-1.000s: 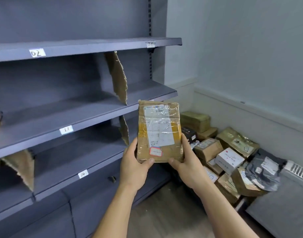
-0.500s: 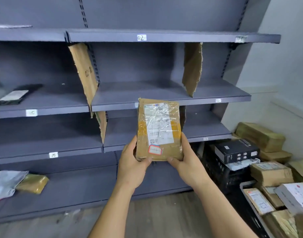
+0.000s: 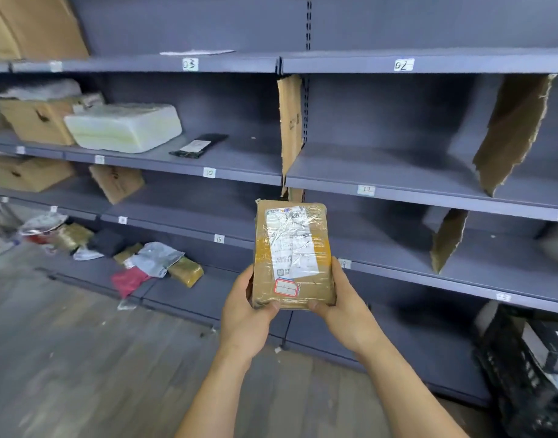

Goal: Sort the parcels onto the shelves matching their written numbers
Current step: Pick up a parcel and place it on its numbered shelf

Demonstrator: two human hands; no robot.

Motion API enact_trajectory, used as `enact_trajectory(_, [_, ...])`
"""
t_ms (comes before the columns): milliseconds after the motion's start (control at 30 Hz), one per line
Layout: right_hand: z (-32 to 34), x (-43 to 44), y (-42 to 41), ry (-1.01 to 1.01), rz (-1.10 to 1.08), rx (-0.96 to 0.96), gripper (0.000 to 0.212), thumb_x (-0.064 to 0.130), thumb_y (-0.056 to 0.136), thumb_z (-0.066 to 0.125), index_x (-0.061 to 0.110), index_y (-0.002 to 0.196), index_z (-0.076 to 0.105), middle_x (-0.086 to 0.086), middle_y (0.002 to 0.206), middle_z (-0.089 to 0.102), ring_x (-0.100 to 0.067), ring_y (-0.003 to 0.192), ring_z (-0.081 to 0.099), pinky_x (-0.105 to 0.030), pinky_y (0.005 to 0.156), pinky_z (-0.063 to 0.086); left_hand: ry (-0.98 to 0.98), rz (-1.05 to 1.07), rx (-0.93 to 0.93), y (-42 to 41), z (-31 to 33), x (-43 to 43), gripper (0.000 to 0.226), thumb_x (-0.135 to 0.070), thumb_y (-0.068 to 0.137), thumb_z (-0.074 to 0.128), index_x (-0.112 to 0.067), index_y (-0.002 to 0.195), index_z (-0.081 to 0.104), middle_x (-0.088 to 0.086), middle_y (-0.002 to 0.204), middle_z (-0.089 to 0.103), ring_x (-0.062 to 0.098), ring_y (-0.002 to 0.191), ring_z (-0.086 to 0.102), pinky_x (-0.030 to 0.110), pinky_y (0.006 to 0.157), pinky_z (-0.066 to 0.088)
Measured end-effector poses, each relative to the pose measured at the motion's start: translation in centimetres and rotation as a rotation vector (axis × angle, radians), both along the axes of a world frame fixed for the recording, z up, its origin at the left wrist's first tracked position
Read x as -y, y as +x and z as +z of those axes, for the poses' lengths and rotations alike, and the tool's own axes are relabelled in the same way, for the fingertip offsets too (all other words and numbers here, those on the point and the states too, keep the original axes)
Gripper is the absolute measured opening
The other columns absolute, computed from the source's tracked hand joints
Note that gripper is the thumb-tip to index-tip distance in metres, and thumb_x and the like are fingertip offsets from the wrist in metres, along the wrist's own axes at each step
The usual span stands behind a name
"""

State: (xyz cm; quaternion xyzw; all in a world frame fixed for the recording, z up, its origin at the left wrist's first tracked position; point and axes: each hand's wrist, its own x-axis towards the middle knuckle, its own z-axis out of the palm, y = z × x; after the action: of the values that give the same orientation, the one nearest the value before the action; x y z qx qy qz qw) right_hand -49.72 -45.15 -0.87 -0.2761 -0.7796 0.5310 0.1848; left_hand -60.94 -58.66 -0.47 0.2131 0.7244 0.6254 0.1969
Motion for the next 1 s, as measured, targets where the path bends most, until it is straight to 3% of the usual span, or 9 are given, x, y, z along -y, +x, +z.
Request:
enact_trajectory(133, [-0.2,2.1,-3.6,-0.006,0.068,0.016,0.078,0.014,0.092,0.066,0.072,0.127,0.026,0.036,0.122,0.061,0.003,0.117,0.059,-0.027,0.101,0.048,0.003,0.091,0.019,-2.3,-0.3,2.7,0.07,0.01,0.08,0.069,-0.036,0.131,0.057,-0.021,0.114,0.07,-0.002,0.11,0.063,0.032,0.098,0.05])
enact_trajectory(433, [-0.1,7.0,-14.6,0.003,0.181,0.026,0.075,0.018,0.09,0.069,0.06,0.139,0.03,0.032,0.123,0.062,-0.001,0.116,0.061,-0.04,0.104,0.049,0.035,0.204,0.015,-11.4,0.0,8.3,0.066,0.012,0.08,0.066,-0.049,0.104,0.061,-0.025,0.103,0.071,-0.006,0.099,0.064,0.022,0.085,0.049])
enact_trajectory(700, [-0.1,11.3,-25.0,-0.006,0.25,0.022,0.075,0.013,0.089,0.066,0.056,0.141,0.032,0.033,0.121,0.063,0.001,0.116,0.06,-0.038,0.106,0.047,0.038,0.25,0.012,-21.2,-0.1,13.4,0.068,0.011,0.08,0.064,-0.048,0.111,0.063,-0.022,0.106,0.071,0.001,0.105,0.065,0.03,0.093,0.051])
enact_trajectory(1000, [-0.4,13.6,-34.2,-0.021,0.324,0.026,0.076,0.02,0.088,0.069,0.056,0.143,0.031,0.03,0.124,0.063,-0.002,0.118,0.06,-0.042,0.107,0.047,0.036,0.286,-0.016,-29.1,-0.1,16.8,0.064,0.009,0.081,0.066,-0.044,0.117,0.062,-0.021,0.11,0.071,-0.002,0.104,0.064,0.025,0.09,0.051])
